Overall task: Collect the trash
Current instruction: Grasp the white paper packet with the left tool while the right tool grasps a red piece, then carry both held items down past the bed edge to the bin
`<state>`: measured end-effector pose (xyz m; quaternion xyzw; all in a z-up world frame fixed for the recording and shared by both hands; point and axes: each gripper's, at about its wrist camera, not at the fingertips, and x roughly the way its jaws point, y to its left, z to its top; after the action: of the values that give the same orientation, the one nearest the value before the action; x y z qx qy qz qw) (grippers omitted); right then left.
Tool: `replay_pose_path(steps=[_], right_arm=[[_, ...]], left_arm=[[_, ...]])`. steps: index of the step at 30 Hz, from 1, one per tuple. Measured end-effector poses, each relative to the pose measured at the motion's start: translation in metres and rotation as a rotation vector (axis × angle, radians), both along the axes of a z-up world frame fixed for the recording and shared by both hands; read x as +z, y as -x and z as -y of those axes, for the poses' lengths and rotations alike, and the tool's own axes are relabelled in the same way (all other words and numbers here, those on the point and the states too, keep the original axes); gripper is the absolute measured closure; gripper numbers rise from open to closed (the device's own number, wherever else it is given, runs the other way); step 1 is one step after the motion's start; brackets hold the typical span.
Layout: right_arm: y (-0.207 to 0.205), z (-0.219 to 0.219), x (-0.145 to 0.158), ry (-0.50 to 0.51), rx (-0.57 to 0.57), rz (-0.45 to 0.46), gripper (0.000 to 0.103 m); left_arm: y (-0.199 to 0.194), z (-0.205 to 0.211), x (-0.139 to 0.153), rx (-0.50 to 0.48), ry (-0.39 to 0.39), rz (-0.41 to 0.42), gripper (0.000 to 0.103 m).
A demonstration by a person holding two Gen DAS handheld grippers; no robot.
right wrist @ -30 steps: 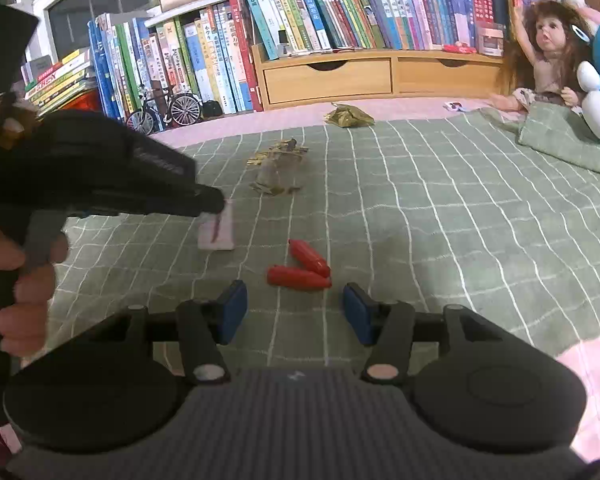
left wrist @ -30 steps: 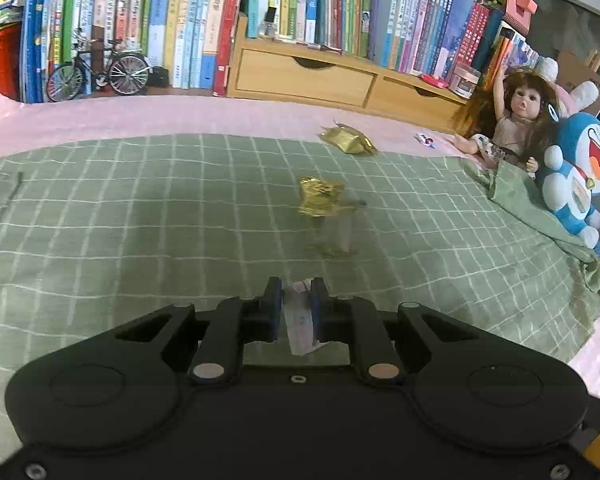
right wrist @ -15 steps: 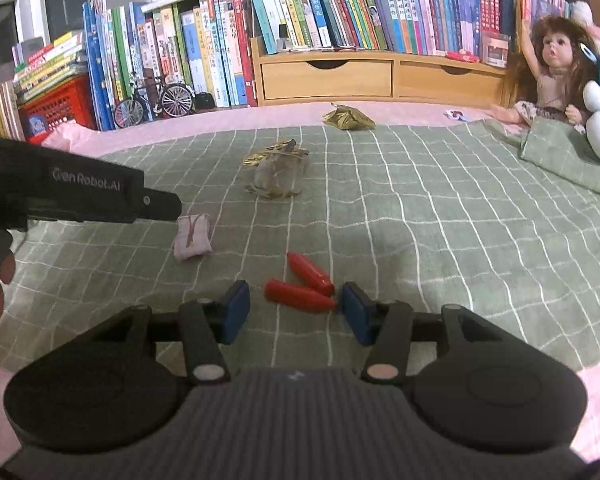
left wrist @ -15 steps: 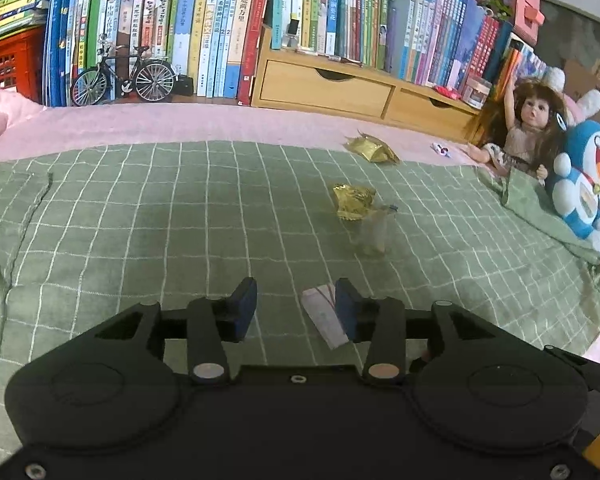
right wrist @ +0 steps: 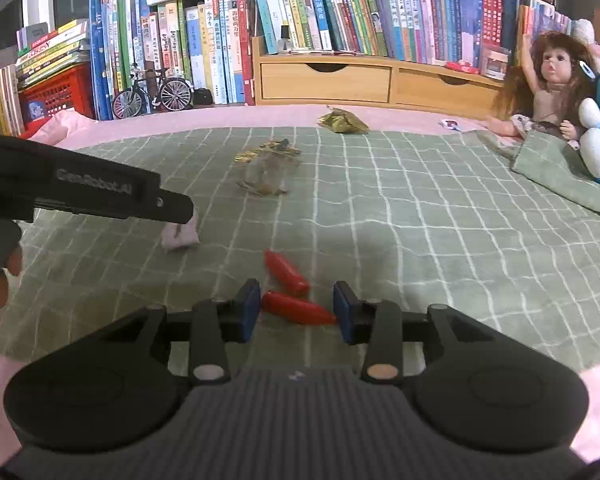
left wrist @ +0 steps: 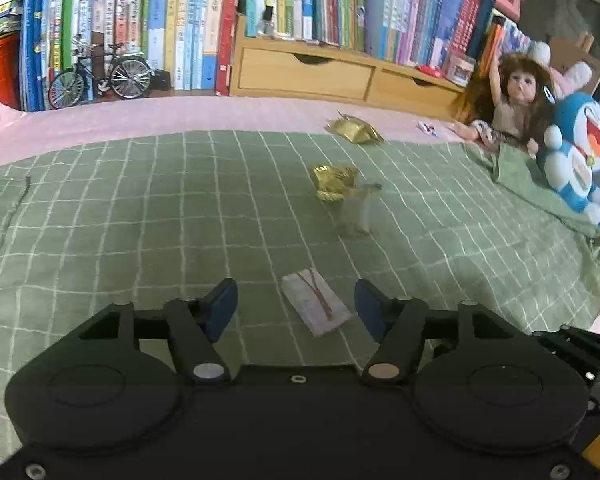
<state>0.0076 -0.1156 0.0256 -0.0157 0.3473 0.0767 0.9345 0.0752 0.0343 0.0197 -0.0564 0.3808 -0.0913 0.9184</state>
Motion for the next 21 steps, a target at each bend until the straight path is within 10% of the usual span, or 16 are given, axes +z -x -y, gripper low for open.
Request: replay_pose_path(steps=[7, 9, 12, 21], right_arm=[[0.007, 0.019, 0.002, -0.027, -0.021, 0.003, 0.059], [0.009, 0.022, 0.003, -0.034, -0.024, 0.008, 0.059], [0.012, 0.027, 0.005, -0.052, -0.025, 0.012, 0.059], [0.023, 0.033, 0.013, -0.095, -0.014, 0.021, 0.059]], left_arm=[[-0.006, 0.025, -0.013, -0.01, -0.087, 0.036, 0.036], [-0.004, 0.032, -0.015, -0.008, -0.134, 0.057, 0.07], [0.0, 0.032, -0.016, -0.018, -0.131, 0.074, 0.081], [0.03, 0.026, 0.0, -0.023, -0.099, 0.104, 0.081]])
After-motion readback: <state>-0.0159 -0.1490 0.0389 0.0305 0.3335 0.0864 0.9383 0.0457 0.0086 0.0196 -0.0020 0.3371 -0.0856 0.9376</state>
